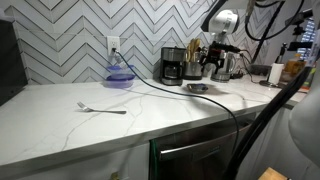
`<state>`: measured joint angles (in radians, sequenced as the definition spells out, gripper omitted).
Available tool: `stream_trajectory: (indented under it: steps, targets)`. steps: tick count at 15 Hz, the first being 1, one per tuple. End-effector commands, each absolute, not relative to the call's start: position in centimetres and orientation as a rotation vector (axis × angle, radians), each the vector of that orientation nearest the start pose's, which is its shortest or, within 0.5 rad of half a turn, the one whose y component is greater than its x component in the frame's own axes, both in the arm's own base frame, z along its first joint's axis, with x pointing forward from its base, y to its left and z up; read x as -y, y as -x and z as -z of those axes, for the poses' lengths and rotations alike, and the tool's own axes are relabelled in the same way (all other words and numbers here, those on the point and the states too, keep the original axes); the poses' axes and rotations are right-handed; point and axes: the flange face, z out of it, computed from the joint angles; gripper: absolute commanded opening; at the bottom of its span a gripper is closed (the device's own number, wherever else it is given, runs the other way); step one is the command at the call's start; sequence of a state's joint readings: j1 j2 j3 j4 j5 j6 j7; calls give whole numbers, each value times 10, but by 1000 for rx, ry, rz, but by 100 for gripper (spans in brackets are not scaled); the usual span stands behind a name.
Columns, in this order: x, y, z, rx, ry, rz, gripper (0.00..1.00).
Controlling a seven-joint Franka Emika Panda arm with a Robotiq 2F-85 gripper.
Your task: Pick up the metal plate and pour the sachet in front of the coffee maker and then put the plate next to the sachet
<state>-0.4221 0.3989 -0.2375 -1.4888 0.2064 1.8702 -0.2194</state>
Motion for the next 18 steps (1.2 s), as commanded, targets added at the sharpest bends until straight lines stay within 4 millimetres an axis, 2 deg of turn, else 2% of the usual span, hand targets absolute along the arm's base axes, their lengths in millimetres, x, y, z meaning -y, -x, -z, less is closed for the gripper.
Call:
stream_trajectory:
  steps: [1, 4, 7, 9, 11, 12, 14, 18]
  targets:
    - [338, -527, -481, -659, 3073, 107, 100]
    - [302, -511, -509, -538, 3148, 188, 100]
    - [259, -485, -531, -447, 3150, 238, 100]
    - [228, -464, -539, -387, 3128, 204, 100]
    - [204, -447, -537, -300, 3106, 186, 100]
    - [228, -478, -544, -362, 3114, 204, 100]
    - [209, -463, -544, -324, 3105, 204, 100]
    - [205, -455, -541, -316, 3100, 194, 100]
